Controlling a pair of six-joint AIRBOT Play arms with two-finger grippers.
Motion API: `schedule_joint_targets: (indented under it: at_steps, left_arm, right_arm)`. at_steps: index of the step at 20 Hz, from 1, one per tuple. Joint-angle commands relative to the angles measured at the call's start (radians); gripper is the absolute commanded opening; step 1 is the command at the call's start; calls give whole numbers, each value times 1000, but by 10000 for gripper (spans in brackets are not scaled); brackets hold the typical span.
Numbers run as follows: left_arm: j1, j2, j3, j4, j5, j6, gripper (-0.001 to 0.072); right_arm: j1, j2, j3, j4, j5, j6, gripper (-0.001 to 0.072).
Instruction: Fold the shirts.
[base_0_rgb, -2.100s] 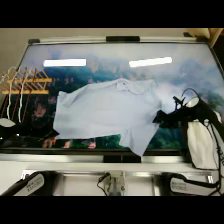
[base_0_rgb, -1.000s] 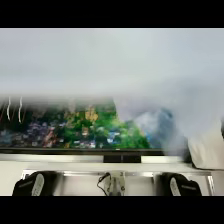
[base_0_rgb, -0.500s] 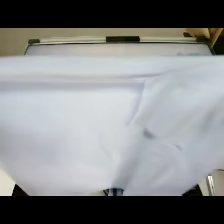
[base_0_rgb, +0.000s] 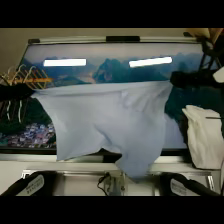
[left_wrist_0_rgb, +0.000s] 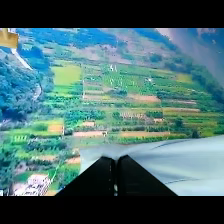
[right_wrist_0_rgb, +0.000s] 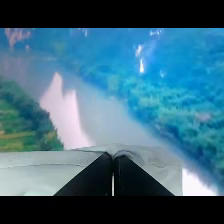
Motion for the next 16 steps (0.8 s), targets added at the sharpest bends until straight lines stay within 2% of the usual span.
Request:
schedule_joint_targets:
  at_steps: [1,4,7,10,13,16]
  left_arm:
    - [-66,-286,84,-33,156,15,32]
    - [-100,-446,259,-33,189,16,33]
    - [-134,-527,368,-33,309,15,33]
    - [-152,-554,378,-33,414,5,34]
    - [-156,-585,378,-34,373,-53,34]
    - [-164,-603,378,-6,196,-52,34]
  right_arm:
    - [90,-217,13,38,-386,14,58]
    - [108,-291,60,36,-516,-2,59]
    - [98,-303,64,-2,-540,0,59]
    - [87,-303,64,-12,-545,5,59]
    - [90,-303,64,-8,-523,7,59]
    - [92,-303,64,-13,-349,7,59]
